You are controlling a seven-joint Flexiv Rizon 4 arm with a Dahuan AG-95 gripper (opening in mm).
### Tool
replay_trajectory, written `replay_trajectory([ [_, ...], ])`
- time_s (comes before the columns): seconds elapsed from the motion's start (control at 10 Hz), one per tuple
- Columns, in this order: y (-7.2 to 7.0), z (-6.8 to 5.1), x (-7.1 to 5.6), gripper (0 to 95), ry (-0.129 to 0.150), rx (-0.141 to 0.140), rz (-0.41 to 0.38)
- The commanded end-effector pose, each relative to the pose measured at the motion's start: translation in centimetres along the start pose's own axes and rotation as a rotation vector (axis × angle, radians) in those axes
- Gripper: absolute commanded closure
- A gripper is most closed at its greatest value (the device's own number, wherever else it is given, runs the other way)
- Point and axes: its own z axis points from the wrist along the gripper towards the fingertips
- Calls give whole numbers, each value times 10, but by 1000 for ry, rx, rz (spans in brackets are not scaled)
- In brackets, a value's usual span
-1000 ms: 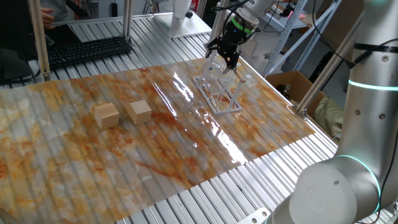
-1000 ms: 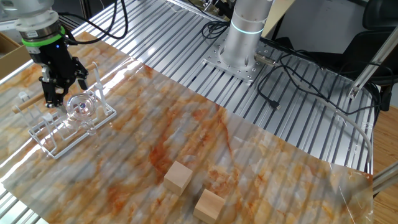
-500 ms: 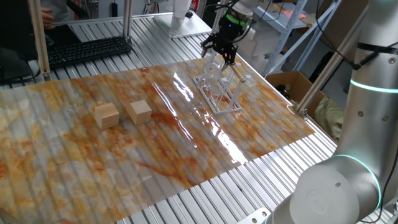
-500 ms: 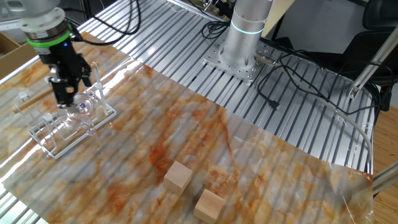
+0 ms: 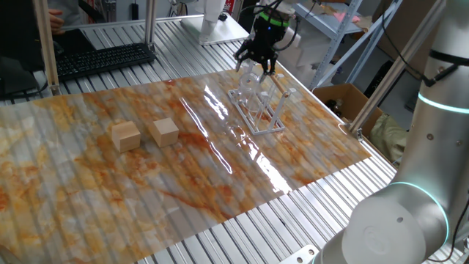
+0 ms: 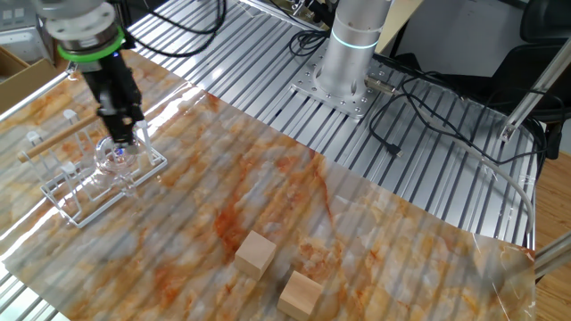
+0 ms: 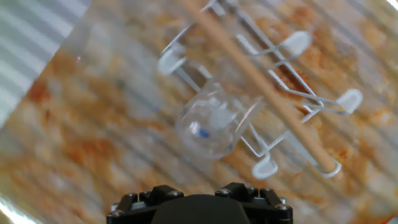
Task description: Put the cup on the cup rack
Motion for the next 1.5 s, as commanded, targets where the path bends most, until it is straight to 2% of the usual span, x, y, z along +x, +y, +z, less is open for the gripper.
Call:
replay_trajectory([
  [0.1,13,9,38,950,-70,131,-374],
  [0.5,32,32,36,950,-81,190,-613],
  [0.7,38,37,34,950,-80,199,-634],
  [0.9,45,43,31,950,-56,211,-689],
  [1.1,45,43,31,950,-9,217,-739],
  [1.5,45,44,32,950,-11,224,-729],
])
